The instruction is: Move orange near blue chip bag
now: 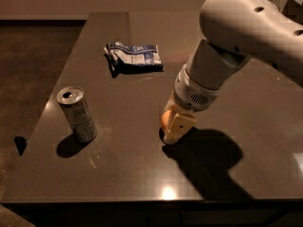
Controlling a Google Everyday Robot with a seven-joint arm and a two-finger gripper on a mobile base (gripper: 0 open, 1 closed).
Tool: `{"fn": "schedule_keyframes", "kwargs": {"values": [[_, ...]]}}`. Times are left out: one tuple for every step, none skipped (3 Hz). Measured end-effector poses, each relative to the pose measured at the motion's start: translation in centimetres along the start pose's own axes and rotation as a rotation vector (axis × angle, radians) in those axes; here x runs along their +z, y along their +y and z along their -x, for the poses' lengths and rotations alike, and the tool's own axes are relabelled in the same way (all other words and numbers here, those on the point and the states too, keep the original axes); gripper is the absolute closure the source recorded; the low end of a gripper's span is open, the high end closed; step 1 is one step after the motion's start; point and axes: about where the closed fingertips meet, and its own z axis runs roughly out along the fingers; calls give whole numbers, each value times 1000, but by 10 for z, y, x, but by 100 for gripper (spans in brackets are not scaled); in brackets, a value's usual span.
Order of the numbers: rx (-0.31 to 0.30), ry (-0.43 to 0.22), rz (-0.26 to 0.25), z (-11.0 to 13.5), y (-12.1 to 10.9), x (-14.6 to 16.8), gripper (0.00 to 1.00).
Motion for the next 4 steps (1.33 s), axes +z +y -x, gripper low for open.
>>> {"fn": "schedule_keyframes", "kwargs": {"values": [[19, 7, -24, 5, -11, -10, 65], [33, 25, -76, 18, -36, -27, 88], [87, 39, -141, 31, -76, -35, 100], [146, 26, -180, 46, -116, -29, 100]]}}
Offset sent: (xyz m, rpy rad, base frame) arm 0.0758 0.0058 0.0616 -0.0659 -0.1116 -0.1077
